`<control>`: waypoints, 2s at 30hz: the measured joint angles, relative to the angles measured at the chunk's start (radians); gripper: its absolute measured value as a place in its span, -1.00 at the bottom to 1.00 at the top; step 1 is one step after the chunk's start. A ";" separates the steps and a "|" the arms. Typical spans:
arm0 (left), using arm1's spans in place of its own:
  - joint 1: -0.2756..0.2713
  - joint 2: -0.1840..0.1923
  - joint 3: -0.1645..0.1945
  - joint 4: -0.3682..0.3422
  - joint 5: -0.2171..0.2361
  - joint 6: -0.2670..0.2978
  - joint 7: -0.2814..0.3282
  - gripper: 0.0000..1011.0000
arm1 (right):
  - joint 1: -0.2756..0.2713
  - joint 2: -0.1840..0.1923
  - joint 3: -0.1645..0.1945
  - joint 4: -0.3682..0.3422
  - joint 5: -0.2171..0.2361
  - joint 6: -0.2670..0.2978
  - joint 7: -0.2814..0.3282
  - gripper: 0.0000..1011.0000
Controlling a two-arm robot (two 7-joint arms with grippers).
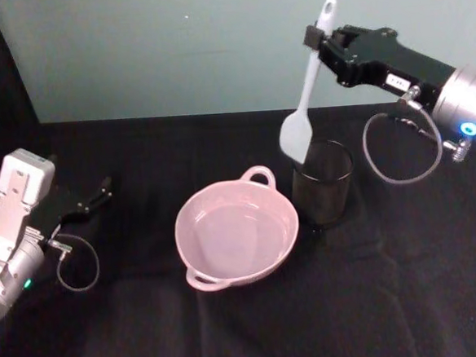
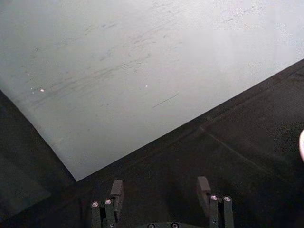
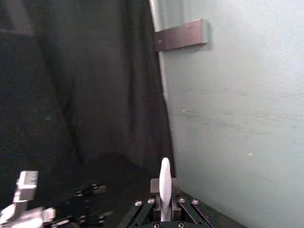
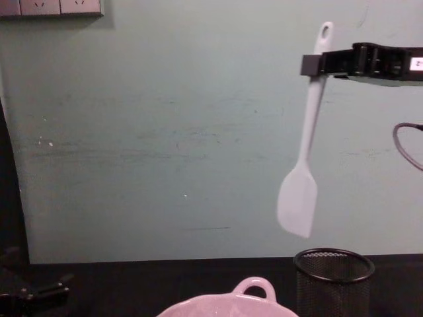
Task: Use the one hand to pick up the spoon and stir the clear water in the bowl.
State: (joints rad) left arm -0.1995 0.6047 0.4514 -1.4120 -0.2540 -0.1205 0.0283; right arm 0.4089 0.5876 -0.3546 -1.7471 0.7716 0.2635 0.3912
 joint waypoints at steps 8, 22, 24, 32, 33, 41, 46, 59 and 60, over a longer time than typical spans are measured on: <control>0.000 0.000 0.000 0.000 0.000 0.000 0.000 1.00 | 0.020 0.001 -0.063 -0.007 0.029 0.017 0.043 -0.77; 0.000 0.000 0.000 0.000 0.000 0.000 0.000 1.00 | 0.042 -0.025 -0.196 0.084 -0.041 -0.076 0.111 -0.77; 0.000 0.000 0.000 0.000 0.000 0.000 0.000 1.00 | 0.041 -0.034 -0.211 0.103 -0.074 -0.113 0.120 -0.77; 0.000 0.000 0.000 0.000 0.000 0.000 0.000 1.00 | 0.037 -0.074 -0.237 0.184 -0.143 -0.198 0.156 -0.77; 0.000 0.000 0.000 0.000 0.000 0.000 0.000 1.00 | 0.037 -0.077 -0.238 0.192 -0.147 -0.204 0.160 -0.77; 0.000 0.000 0.000 0.000 0.000 0.000 0.000 1.00 | 0.042 -0.112 -0.244 0.271 -0.180 -0.268 0.217 -0.77; 0.000 0.000 0.000 0.000 0.000 0.000 0.000 1.00 | 0.041 -0.129 -0.242 0.301 -0.198 -0.293 0.234 -0.77; 0.000 0.000 0.000 0.000 0.000 0.000 0.000 1.00 | 0.029 -0.136 -0.240 0.317 -0.213 -0.284 0.271 -0.77; 0.000 0.000 0.000 0.000 0.000 0.000 0.000 1.00 | 0.026 -0.136 -0.241 0.315 -0.213 -0.280 0.276 -0.77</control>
State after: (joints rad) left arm -0.1995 0.6047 0.4514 -1.4120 -0.2539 -0.1205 0.0283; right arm 0.4353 0.4515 -0.5952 -1.4325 0.5589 -0.0169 0.6670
